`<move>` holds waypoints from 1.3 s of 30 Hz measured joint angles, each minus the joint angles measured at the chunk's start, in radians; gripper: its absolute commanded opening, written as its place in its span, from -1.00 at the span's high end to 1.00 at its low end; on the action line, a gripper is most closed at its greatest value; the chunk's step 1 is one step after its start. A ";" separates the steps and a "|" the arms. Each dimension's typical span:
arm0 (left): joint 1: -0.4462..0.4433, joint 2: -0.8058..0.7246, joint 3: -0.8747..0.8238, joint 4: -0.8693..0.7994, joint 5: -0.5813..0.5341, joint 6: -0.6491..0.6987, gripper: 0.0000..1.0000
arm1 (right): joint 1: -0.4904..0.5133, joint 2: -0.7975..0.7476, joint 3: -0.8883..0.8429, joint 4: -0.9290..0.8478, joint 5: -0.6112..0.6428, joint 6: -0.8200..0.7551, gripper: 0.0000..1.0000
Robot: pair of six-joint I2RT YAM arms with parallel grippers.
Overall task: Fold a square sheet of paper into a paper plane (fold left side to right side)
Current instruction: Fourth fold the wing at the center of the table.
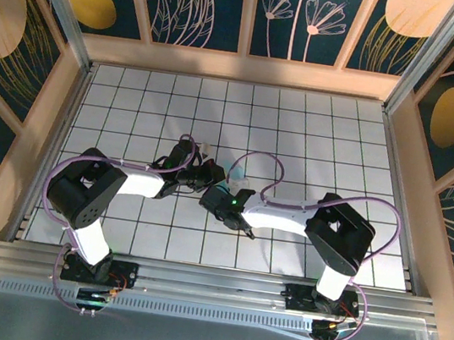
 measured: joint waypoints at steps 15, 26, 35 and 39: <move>0.001 -0.041 0.012 -0.098 -0.033 0.052 0.32 | 0.000 0.031 0.005 0.008 -0.005 -0.037 0.90; 0.126 -0.268 -0.003 -0.252 -0.060 0.156 0.04 | -0.049 0.016 0.008 0.058 -0.156 -0.179 1.00; 0.163 -0.363 -0.089 -0.358 -0.055 0.236 0.14 | -0.247 -0.167 -0.121 0.236 -0.541 -0.314 1.00; 0.163 -0.360 -0.117 -0.367 -0.026 0.256 0.17 | -0.324 -0.203 -0.169 0.309 -0.712 -0.352 1.00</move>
